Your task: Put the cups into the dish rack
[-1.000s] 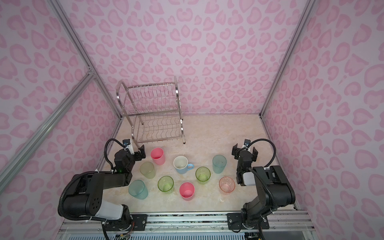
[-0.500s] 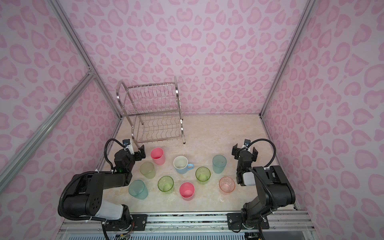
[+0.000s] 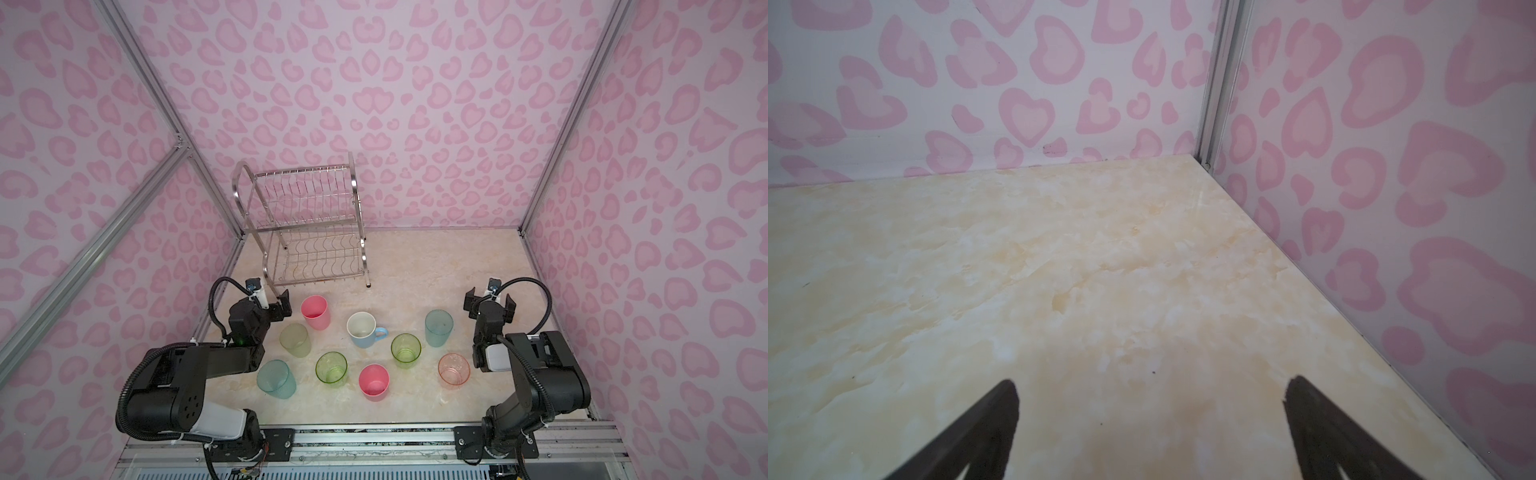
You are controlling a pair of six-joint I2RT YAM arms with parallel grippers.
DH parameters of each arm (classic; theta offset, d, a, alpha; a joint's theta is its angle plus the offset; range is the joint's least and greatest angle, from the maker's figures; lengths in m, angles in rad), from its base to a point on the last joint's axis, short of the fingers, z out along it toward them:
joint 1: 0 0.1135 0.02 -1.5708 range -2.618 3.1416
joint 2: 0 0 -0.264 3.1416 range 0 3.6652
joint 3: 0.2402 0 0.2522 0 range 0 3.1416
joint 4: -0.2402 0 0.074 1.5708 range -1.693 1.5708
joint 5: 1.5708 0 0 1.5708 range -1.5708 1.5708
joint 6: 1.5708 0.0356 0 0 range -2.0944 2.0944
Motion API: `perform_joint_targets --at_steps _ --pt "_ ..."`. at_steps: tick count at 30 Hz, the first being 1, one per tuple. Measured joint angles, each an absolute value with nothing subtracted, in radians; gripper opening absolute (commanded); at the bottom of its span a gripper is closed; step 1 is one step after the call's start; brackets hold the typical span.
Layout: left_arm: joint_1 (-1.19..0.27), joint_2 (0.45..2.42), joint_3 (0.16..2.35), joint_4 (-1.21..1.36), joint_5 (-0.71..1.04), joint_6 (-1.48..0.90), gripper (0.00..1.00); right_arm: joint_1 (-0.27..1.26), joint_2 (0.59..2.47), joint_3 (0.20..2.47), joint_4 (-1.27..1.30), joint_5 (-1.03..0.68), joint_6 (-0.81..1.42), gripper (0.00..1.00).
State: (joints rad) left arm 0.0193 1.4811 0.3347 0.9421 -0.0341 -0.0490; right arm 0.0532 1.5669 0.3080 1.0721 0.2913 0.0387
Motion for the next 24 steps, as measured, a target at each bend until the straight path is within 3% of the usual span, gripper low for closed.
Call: perform_joint_targets --at_steps 24 --pt "0.014 1.425 0.383 0.856 -0.105 -0.061 0.97 0.086 1.549 0.298 1.078 0.364 0.030 0.99"
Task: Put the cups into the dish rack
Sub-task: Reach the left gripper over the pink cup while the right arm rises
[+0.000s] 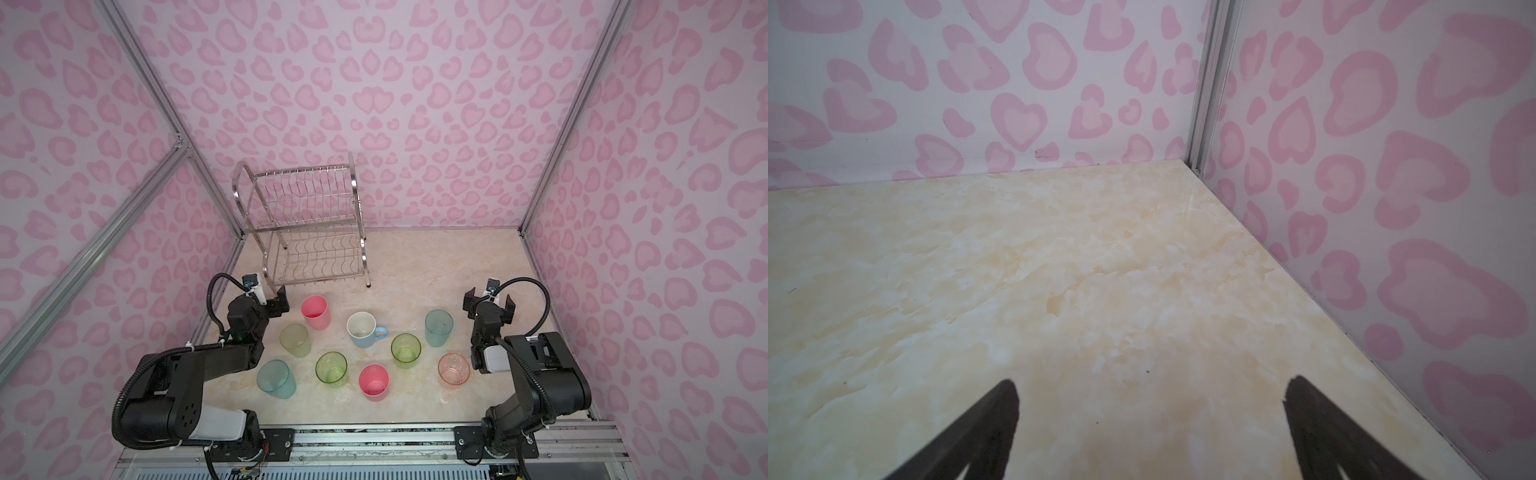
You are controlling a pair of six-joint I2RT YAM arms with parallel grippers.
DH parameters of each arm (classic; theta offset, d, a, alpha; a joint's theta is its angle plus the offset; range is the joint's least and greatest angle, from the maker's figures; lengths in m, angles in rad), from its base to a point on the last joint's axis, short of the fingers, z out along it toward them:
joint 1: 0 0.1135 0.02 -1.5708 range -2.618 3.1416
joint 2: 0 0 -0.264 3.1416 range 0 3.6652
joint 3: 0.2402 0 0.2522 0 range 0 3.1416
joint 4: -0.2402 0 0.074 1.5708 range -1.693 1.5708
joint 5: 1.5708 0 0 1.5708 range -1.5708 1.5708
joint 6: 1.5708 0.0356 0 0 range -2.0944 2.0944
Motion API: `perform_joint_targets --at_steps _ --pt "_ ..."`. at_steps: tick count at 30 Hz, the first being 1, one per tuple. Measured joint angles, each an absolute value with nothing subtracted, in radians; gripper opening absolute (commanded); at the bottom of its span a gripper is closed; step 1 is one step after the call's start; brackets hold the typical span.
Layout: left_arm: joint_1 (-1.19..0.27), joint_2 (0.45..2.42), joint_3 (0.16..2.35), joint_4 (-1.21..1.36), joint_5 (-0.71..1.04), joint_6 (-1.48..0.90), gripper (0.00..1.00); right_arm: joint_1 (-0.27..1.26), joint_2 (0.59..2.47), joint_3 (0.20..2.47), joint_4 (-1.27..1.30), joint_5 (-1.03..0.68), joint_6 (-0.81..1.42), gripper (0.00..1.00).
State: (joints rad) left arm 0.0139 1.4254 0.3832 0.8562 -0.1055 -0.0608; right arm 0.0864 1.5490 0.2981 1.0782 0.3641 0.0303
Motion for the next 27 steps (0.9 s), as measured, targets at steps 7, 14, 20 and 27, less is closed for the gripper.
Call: perform_joint_targets --at_steps 7,14,20,27 --pt "0.002 1.333 0.460 0.680 -0.199 -0.097 0.98 0.096 1.542 0.288 1.084 0.382 0.029 0.98" --pt "-0.040 1.213 0.480 0.544 -0.287 -0.181 0.98 0.117 1.518 0.275 1.097 0.408 0.010 0.98" --pt "-0.084 1.185 0.608 0.328 -0.407 -0.272 0.96 0.131 1.379 0.293 1.018 0.468 0.007 0.98" --pt "-0.131 1.134 0.693 0.004 -0.450 -0.401 0.90 0.145 1.202 0.438 0.726 0.523 0.102 0.93"
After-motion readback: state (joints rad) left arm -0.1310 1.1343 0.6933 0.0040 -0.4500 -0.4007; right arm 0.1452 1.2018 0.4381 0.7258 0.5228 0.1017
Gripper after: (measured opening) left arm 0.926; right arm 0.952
